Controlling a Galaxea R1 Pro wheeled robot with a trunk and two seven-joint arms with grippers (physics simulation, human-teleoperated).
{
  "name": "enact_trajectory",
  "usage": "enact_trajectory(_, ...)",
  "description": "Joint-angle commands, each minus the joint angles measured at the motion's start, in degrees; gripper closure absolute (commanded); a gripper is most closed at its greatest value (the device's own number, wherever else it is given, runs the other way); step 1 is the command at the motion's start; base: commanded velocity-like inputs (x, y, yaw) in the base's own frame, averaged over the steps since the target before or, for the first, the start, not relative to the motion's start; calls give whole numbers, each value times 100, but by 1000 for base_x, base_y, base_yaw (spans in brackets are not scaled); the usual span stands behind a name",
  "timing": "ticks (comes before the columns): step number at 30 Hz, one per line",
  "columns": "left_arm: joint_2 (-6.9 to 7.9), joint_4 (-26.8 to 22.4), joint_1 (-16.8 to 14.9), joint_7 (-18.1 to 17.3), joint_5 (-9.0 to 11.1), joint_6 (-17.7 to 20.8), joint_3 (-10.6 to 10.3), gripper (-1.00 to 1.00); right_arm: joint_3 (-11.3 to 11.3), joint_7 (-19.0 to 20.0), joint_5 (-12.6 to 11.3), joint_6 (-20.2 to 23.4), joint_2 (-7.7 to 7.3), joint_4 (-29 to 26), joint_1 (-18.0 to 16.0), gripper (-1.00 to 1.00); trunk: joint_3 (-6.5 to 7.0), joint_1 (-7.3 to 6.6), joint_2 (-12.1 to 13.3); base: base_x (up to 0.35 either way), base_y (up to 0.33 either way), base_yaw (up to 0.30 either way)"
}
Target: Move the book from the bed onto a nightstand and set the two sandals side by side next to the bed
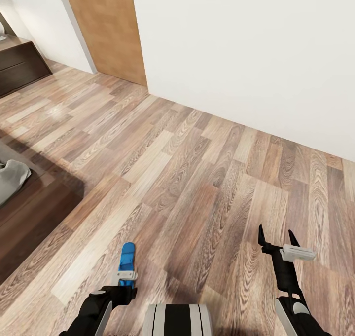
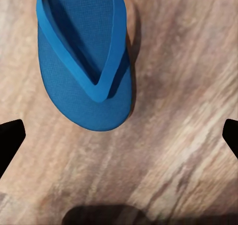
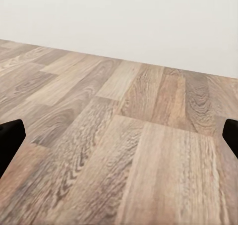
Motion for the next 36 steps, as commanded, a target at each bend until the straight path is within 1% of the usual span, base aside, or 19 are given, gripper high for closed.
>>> enact_trajectory(1, 0, -7, -1, 3, -9, 28, -3, -100, 9, -17, -12, -15, -3, 1, -2, -100, -3, -1, -1, 0, 0, 0)
enact_trajectory(9, 0, -7, -1, 3, -9, 28, -3, -100, 7, -13, -12, -15, -2, 1, -2, -100, -3, -1, -1, 8, 0, 0)
enact_trajectory(16, 0, -5, -1, 3, -9, 23, -3, -100, 12, -15, -12, -20, -2, 1, -2, -100, -3, -1, -1, 175, 0, 0)
enact_trajectory(28, 0, -9, -1, 3, -9, 19, -3, -100, 15, -11, -12, -23, -2, 1, -2, -100, -3, -1, -1, 32, 0, 0)
enact_trajectory(36, 0, -11, -1, 3, -9, 21, -3, -100, 20, -12, -7, -23, -2, 1, -2, -100, -3, -1, -1, 209, 0, 0)
